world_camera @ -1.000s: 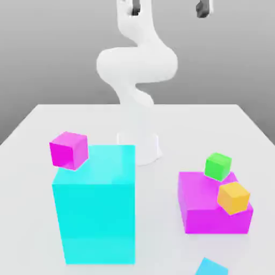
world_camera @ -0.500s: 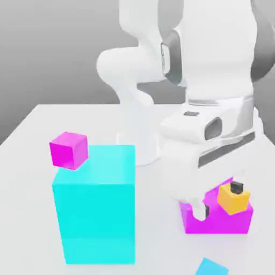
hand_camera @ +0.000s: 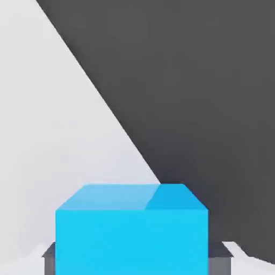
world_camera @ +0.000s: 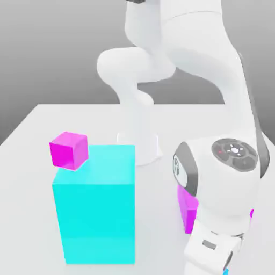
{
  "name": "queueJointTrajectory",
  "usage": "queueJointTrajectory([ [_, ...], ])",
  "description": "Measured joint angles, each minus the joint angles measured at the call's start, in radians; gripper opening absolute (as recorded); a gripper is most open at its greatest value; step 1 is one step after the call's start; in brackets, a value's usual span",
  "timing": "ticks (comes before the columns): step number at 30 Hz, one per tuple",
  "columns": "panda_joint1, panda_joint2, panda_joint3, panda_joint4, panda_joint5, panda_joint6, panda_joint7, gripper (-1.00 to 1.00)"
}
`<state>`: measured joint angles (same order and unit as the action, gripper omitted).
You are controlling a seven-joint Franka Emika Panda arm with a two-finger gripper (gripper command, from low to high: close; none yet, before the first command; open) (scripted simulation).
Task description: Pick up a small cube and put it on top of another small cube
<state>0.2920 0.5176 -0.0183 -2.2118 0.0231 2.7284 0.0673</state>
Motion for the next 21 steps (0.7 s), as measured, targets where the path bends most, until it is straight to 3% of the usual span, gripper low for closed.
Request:
queueJointTrajectory([
  [3, 0.001, -0.016, -0.001, -0.004, -0.001, -0.013, 0.0, -1.0],
  [9, -0.024, -0.216, -0.033, -0.043, 0.037, -0.176, 0.062, -1.0],
  [14, -0.076, -0.387, -0.106, -0.076, 0.068, -0.319, 0.223, -1.0],
  [21, -0.217, -0.634, -0.158, -0.123, 0.017, -0.515, 0.52, -1.0],
])
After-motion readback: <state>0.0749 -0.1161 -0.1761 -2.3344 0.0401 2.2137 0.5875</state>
